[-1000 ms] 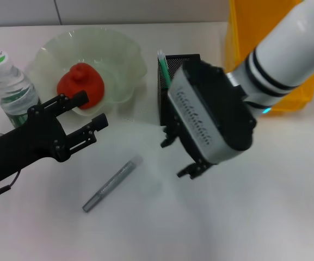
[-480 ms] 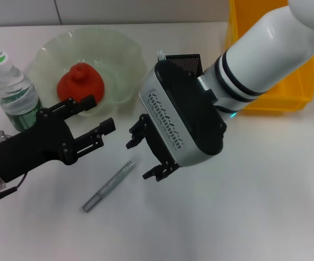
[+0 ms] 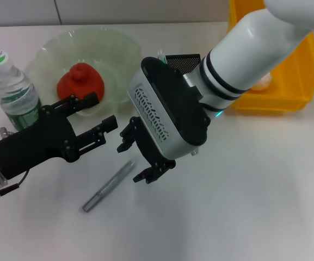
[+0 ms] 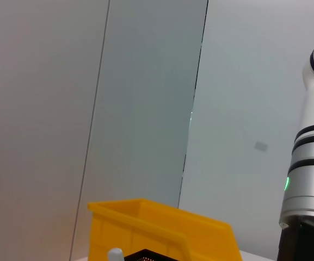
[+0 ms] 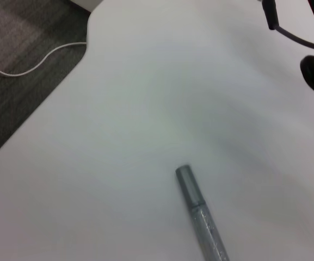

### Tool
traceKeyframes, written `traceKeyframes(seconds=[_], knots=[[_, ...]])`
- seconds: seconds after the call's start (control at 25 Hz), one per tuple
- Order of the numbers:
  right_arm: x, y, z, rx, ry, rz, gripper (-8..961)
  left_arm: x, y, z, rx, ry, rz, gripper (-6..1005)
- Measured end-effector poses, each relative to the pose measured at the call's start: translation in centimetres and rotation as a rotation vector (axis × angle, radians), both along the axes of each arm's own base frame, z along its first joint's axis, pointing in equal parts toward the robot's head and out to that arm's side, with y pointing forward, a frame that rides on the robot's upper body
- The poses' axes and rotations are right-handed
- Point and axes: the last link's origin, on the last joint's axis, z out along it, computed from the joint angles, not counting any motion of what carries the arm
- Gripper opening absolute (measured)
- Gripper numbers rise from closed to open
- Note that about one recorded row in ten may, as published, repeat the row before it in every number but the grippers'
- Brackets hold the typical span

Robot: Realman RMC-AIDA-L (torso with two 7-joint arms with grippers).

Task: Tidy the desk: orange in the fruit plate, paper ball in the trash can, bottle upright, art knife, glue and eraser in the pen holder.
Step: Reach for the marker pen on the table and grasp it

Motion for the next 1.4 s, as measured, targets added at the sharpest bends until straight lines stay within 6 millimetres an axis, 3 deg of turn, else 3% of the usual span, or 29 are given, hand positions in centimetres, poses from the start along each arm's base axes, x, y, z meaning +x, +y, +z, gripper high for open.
traceKeyframes(seconds=[1.4], knots=[[0.0, -1.2, -1.2, -0.073, 0.058, -0.031, 645, -0.4, 0.4, -0.3, 0.011, 0.016, 0.035, 681]])
